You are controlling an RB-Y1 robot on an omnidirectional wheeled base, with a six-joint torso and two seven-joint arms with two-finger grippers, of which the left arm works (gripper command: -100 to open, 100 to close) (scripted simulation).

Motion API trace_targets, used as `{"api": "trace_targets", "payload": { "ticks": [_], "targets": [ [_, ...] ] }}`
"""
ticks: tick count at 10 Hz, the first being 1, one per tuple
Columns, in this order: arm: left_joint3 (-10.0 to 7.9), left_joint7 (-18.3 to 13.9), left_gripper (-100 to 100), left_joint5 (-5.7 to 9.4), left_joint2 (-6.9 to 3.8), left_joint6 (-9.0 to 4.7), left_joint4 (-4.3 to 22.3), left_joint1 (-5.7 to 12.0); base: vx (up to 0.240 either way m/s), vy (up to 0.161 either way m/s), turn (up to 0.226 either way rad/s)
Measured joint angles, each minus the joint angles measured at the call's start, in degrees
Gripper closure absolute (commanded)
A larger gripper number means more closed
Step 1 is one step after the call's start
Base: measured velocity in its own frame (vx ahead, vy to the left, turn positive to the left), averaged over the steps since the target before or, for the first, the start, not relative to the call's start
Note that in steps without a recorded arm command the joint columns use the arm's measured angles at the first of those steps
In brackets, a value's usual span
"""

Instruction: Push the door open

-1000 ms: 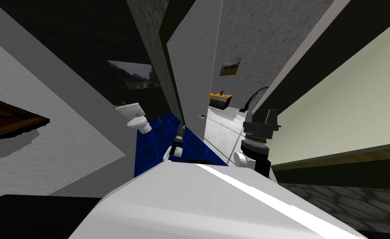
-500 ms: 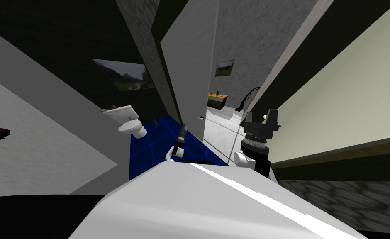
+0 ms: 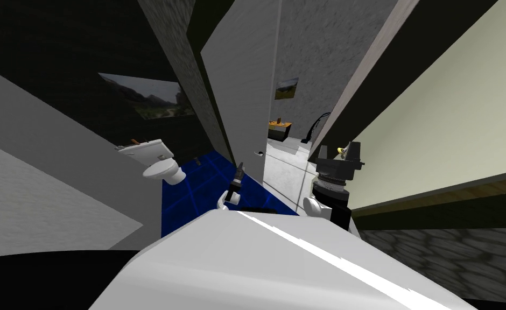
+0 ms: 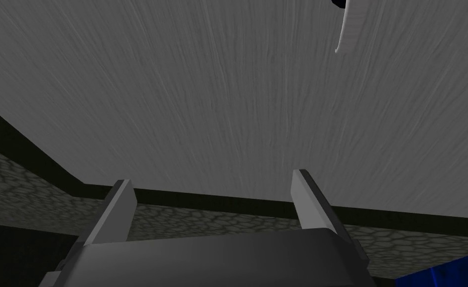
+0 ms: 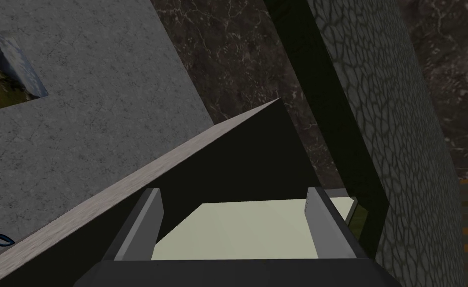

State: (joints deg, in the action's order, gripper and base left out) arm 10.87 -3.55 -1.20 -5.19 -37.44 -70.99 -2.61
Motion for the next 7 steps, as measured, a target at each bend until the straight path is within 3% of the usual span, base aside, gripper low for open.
{"api": "trace_targets", "payload": {
  "ticks": [3,5,7],
  "targets": [
    [1.22,-0.55,-100,0.30,-0.12,-1.01,4.74,2.02,0.068,0.074,-0.095],
    [1.72,-0.63,-100,0.36,-0.03,-1.16,6.40,2.62,0.034,0.049,-0.060],
    [2.03,-0.64,-100,0.46,0.21,-2.20,9.24,3.66,0.043,0.041,-0.103]
  ]
}}
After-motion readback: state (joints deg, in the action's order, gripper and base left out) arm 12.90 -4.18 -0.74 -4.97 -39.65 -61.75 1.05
